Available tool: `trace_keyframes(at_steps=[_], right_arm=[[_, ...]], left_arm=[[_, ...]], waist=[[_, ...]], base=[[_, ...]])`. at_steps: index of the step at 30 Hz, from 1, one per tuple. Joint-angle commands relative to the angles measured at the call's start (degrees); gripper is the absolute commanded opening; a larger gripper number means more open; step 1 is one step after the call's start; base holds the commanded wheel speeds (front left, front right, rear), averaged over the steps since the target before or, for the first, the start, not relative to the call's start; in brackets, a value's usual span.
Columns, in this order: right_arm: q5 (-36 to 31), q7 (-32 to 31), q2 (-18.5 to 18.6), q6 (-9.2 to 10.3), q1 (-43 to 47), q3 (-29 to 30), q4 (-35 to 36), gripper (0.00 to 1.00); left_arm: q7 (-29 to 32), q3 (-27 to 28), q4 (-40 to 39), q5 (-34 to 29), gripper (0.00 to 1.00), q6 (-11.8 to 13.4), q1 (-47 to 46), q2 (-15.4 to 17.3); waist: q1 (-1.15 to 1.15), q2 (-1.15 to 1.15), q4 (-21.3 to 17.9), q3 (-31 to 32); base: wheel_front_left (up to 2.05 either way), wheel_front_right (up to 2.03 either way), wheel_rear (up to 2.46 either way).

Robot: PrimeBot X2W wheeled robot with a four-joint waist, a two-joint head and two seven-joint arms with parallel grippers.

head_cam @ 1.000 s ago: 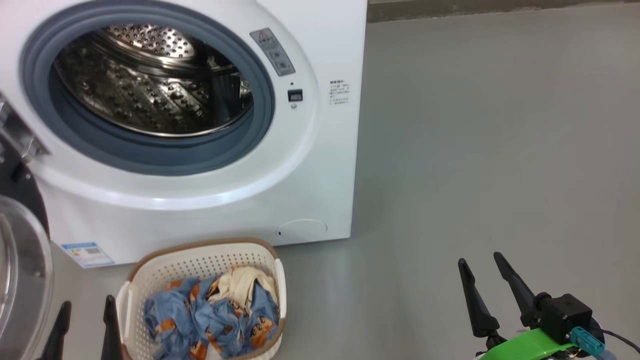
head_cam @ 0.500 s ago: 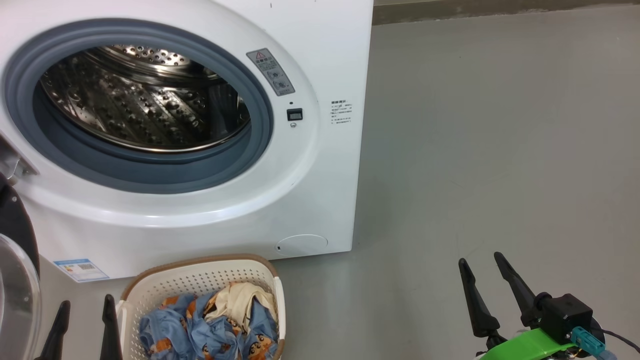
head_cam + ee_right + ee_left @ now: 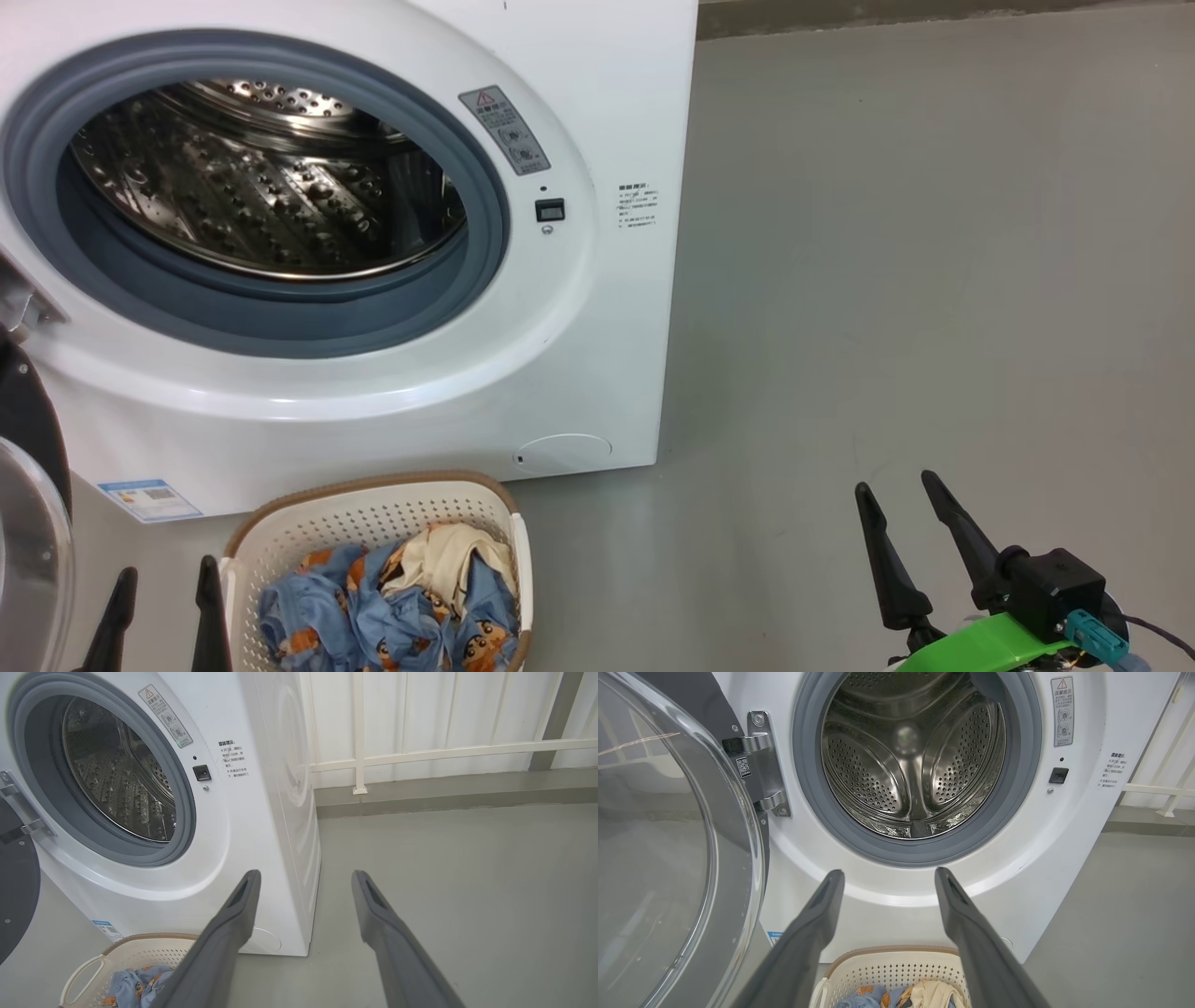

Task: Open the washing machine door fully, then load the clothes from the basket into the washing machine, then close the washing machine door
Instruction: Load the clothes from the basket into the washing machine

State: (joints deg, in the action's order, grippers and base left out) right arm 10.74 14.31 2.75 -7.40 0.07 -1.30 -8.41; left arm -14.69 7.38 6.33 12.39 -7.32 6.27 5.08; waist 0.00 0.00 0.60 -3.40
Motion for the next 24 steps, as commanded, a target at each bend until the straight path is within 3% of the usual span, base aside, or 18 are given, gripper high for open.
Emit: trace_keyframes(at_steps=[1,16,24], right_arm=[[0.16,0.69,0.12,-0.09,-1.83,-1.52,1.15,1.0],[1.41,0.69,0.12,-0.09,-2.96,-2.23,0.59,1.0],[2.69,0.69,0.12,-0.09,-4.8,-3.58,1.49,1.0]], left_arm=[[-0.31,1.63,-0.72,0.53,1.0,-0.16,-2.57,1.39],[-0.31,-2.99,3.26,4.14,1.0,-0.16,-3.62,3.21],[-0.31,-6.6,8.0,6.76,1.0,-0.16,-7.04,6.69]], waist=[[0.0,0.0,-0.03,-0.12],[0.0,0.0,-1.35,-5.78],[0.0,0.0,-3.35,-12.79]], base=[[0.0,0.0,0.0],[0.0,0.0,0.0],[0.0,0.0,0.0]])
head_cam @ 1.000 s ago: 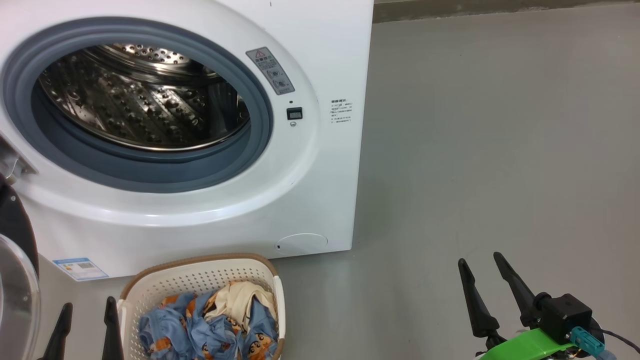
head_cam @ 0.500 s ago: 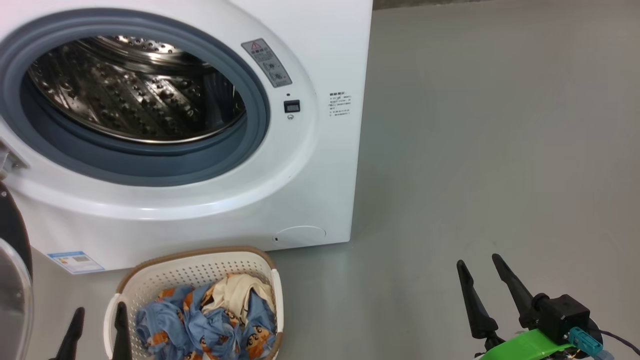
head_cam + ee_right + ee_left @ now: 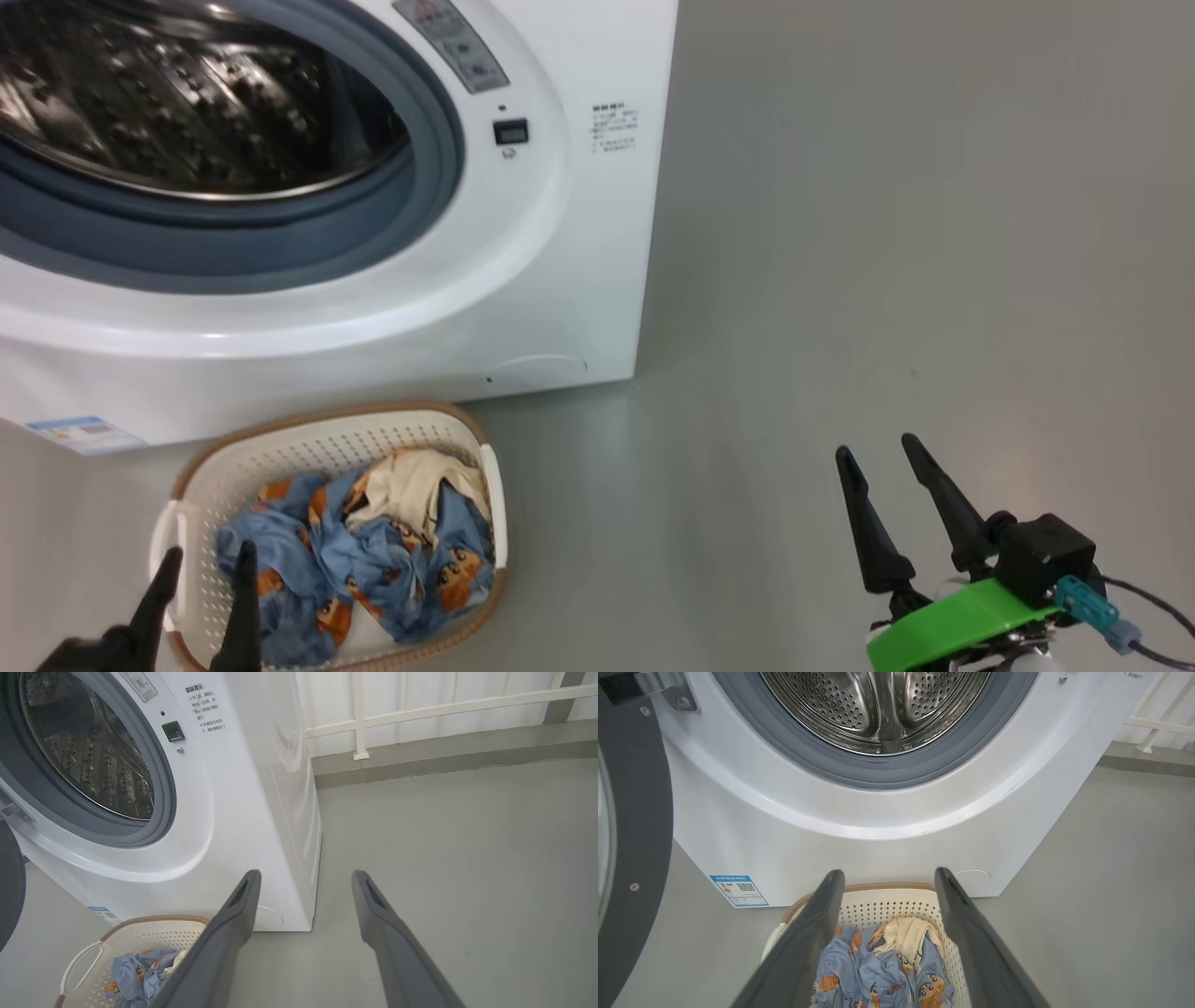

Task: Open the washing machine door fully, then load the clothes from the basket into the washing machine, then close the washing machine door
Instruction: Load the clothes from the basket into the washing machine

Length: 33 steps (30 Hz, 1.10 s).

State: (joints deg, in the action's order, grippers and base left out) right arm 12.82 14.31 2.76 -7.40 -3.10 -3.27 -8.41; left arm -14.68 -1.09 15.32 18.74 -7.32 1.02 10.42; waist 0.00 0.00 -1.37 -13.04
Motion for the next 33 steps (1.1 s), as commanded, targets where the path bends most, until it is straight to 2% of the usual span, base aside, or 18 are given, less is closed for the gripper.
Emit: trace_keyframes(at_steps=[1,15,27,33], right_arm=[[0.73,0.69,0.11,-0.09,-1.94,-1.78,1.65,1.0],[1.55,0.69,0.11,-0.09,-6.07,-4.01,4.67,1.0],[3.25,0.69,0.11,-0.09,-8.57,-6.15,7.19,1.0],[4.3,0.69,0.11,-0.09,-8.55,-7.01,8.56,1.0]], left_arm=[[-0.32,1.43,-0.36,0.79,1.0,-0.16,-2.5,1.79],[-0.32,-6.87,5.63,9.19,1.0,-0.17,-12.79,10.07],[-0.32,-16.76,8.29,15.61,1.0,-0.17,-21.35,18.06],[-0.32,-19.78,10.13,18.26,1.0,-0.17,-25.19,21.55]], waist=[[0.0,0.0,-1.66,-4.19],[0.0,0.0,-5.48,-18.77],[0.0,0.0,-9.43,-28.54],[0.0,0.0,-11.54,-32.5]], base=[[0.0,0.0,0.0],[0.0,0.0,0.0],[0.0,0.0,0.0],[0.0,0.0,0.0]])
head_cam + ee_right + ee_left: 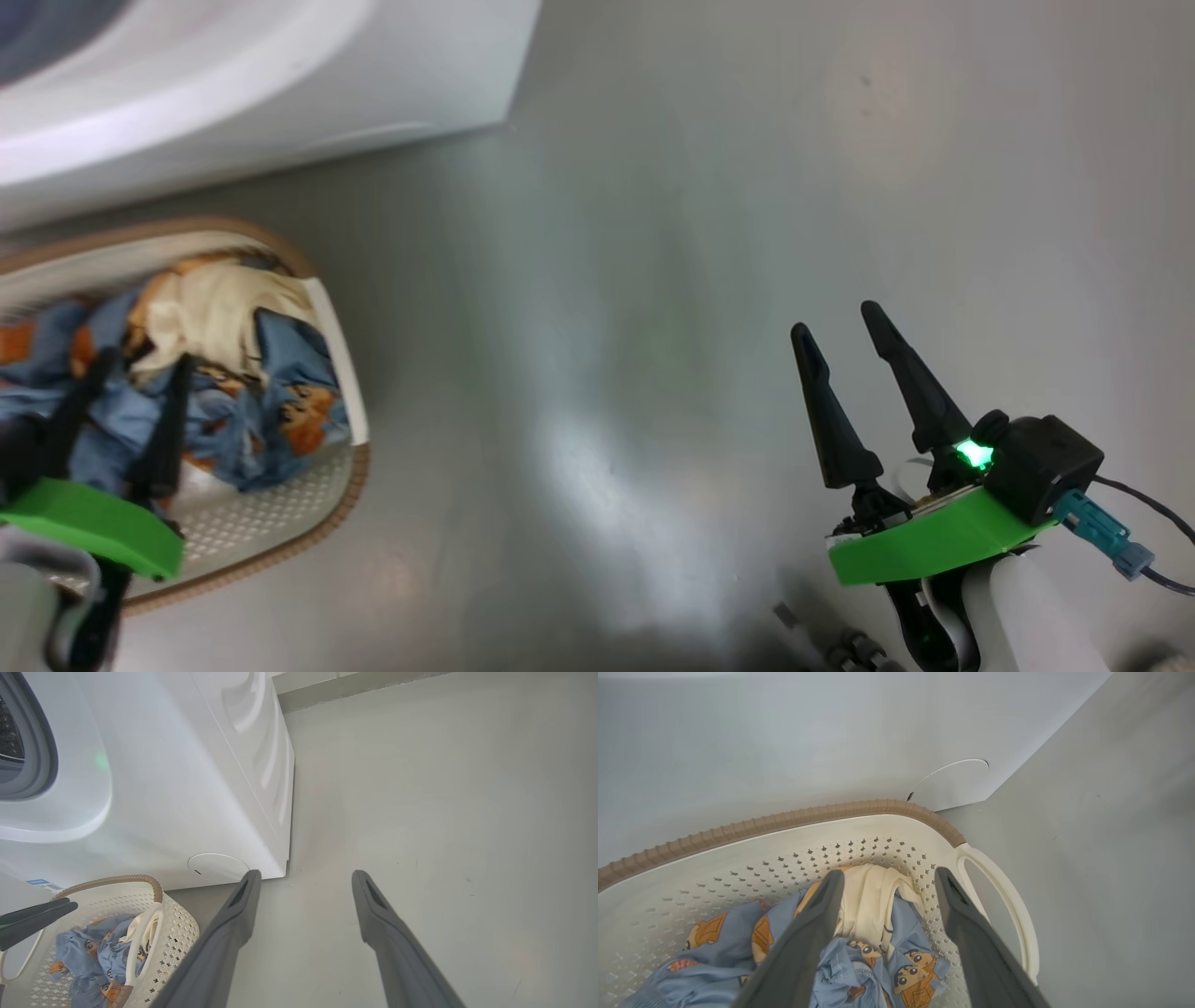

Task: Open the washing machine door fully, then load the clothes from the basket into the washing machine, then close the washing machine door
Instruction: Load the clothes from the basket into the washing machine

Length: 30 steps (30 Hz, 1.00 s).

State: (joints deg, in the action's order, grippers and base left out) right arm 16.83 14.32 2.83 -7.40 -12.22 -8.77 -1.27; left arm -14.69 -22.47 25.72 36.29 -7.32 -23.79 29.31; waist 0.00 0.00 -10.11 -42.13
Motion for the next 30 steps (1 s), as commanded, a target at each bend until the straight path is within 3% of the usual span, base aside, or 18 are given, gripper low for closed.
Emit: trace_keyframes(at_steps=[1,21,30], right_arm=[[0.42,0.68,0.05,-0.09,0.55,-1.63,1.71,1.0],[3.15,0.68,0.05,-0.09,1.93,-3.07,5.41,1.0],[3.51,0.68,0.05,-0.09,4.06,-2.77,6.22,1.0]], left_arm=[[-0.31,1.25,-0.02,0.93,1.0,-0.17,-0.97,3.27],[-0.31,-8.62,8.59,5.37,1.0,-0.17,-11.34,12.78],[0.32,-12.93,18.21,6.2,1.0,-0.17,-17.74,11.92]], waist=[[0.0,0.0,-3.18,-4.04],[0.0,0.0,-9.51,-13.56],[0.0,0.0,-9.17,-14.89]], base=[[0.0,0.0,0.0],[0.0,0.0,0.0],[0.0,0.0,0.0]])
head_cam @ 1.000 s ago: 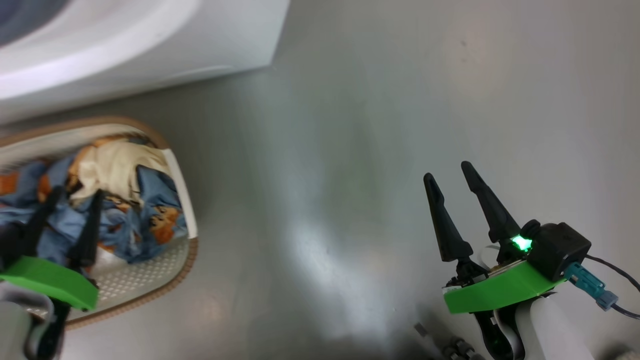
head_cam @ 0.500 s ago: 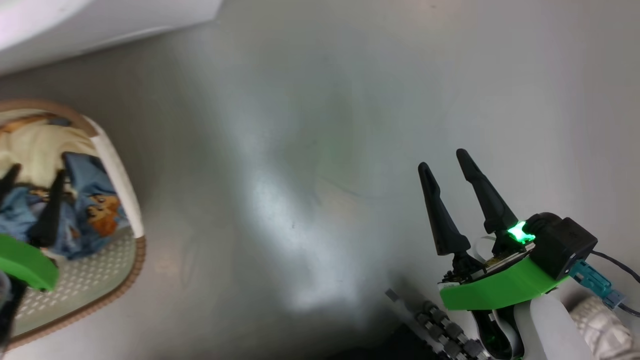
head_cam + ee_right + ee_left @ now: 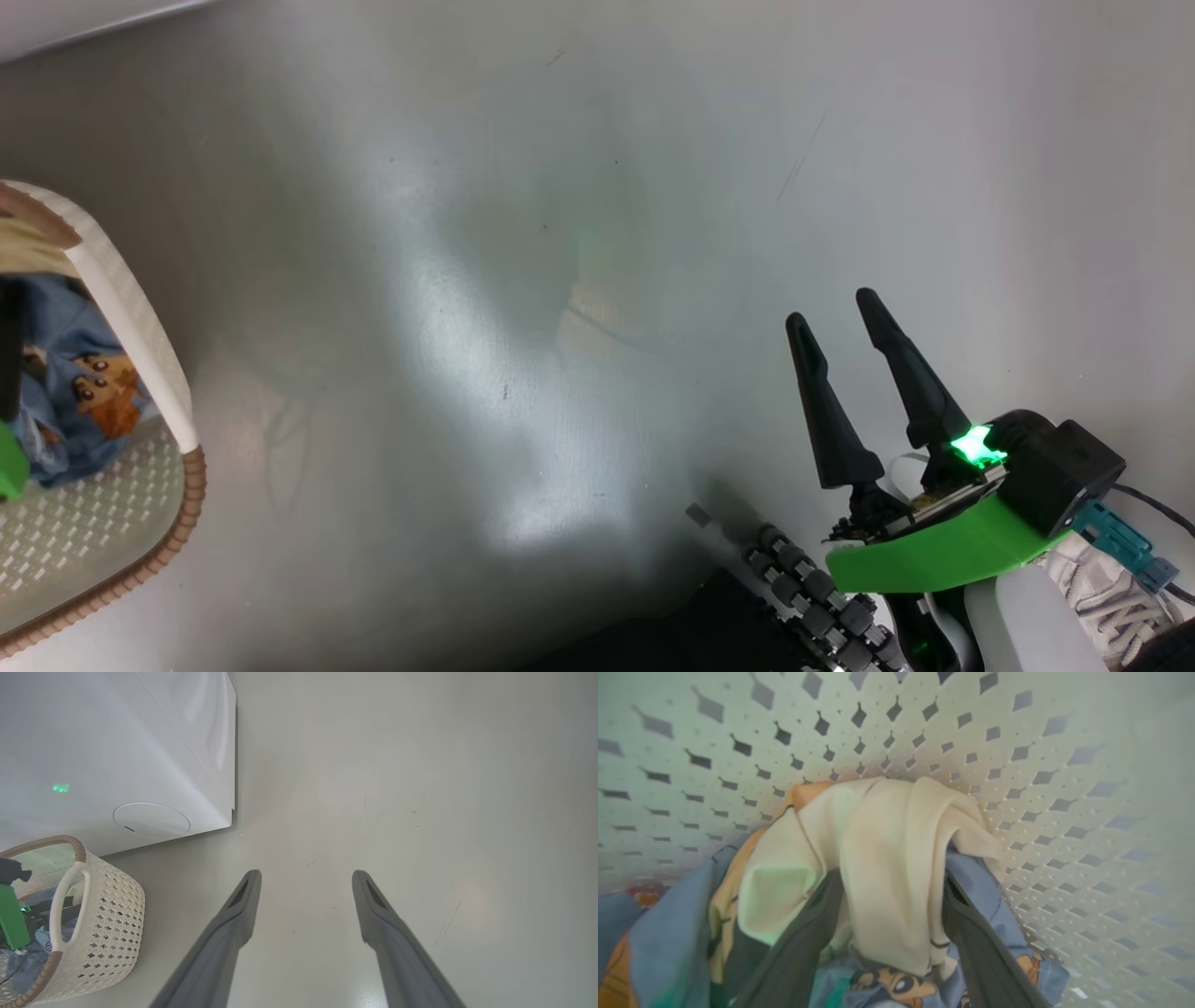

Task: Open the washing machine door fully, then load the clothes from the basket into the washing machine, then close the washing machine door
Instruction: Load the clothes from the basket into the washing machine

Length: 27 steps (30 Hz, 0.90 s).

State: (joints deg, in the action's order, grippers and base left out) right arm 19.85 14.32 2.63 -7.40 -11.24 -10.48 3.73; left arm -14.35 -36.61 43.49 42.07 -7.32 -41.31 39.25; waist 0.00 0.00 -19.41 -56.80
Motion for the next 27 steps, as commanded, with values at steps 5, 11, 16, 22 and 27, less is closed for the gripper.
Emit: trace_keyframes(at_steps=[5,11,16,22,27], right_arm=[[0.27,0.68,0.25,-0.09,3.94,-0.7,1.76,1.0],[0.09,0.68,0.25,-0.09,4.68,-0.01,2.01,1.0],[0.24,0.68,0.25,-0.09,3.89,0.2,2.14,1.0],[0.74,0.68,0.25,-0.09,1.29,-0.66,1.55,1.0],[0.19,0.68,0.25,-0.09,-0.28,0.41,0.22,1.0]], left_arm=[[1.12,-1.82,5.02,0.74,1.0,-0.17,-4.66,0.01],[3.3,-5.47,8.09,2.59,0.32,-0.17,-7.32,-1.58],[2.04,-7.17,9.18,4.06,0.0,-0.17,-8.0,-1.35],[-0.26,-6.61,9.19,4.74,0.0,-0.17,-6.93,0.1],[-0.61,-1.73,4.9,3.24,0.0,0.07,-4.31,-0.84]], waist=[[0.0,0.0,0.47,-0.62],[0.0,0.0,0.51,-0.49],[0.0,0.0,0.4,0.17],[0.0,0.0,0.1,1.96],[0.0,0.0,2.36,6.12]], base=[[0.0,0.0,0.0],[0.0,0.0,0.0],[0.0,0.0,0.0],[0.0,0.0,0.0],[0.0,0.0,0.0]])
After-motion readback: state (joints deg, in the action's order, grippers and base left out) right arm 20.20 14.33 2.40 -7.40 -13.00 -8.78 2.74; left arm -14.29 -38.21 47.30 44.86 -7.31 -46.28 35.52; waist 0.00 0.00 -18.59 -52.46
